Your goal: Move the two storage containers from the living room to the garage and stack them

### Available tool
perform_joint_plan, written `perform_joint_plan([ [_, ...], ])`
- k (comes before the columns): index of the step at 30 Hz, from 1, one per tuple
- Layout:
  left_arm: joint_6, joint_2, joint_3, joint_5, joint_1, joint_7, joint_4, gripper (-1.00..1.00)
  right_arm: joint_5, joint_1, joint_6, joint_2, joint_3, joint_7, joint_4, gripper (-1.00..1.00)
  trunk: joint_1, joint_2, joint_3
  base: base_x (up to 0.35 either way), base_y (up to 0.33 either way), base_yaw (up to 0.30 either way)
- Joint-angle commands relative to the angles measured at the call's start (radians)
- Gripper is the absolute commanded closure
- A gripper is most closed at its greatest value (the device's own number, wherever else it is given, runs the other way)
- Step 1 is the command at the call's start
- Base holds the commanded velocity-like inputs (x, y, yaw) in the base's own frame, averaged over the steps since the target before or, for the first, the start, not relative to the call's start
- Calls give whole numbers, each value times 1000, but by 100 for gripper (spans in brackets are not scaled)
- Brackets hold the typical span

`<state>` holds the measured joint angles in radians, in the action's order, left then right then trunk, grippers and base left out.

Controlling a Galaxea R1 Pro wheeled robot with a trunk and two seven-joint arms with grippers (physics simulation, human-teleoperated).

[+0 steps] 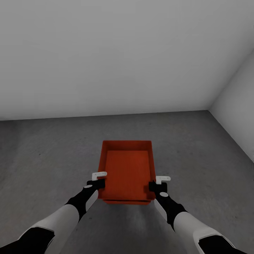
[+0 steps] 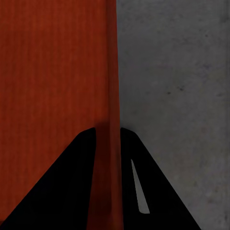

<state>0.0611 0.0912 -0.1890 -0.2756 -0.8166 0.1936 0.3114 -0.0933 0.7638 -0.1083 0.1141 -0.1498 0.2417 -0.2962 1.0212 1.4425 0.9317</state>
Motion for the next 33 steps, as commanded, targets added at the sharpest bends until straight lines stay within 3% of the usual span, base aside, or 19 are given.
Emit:
perform_joint_plan([
  [1,6,-47,-4,-5,0,15,-68,100,4,2,-7,-1,21,50,-3,100,0,0,0,0,-28,0],
  [33,6,-46,-4,-6,0,15,-69,100,4,2,-7,-1,21,50,-3,100,0,0,0,0,11,0],
])
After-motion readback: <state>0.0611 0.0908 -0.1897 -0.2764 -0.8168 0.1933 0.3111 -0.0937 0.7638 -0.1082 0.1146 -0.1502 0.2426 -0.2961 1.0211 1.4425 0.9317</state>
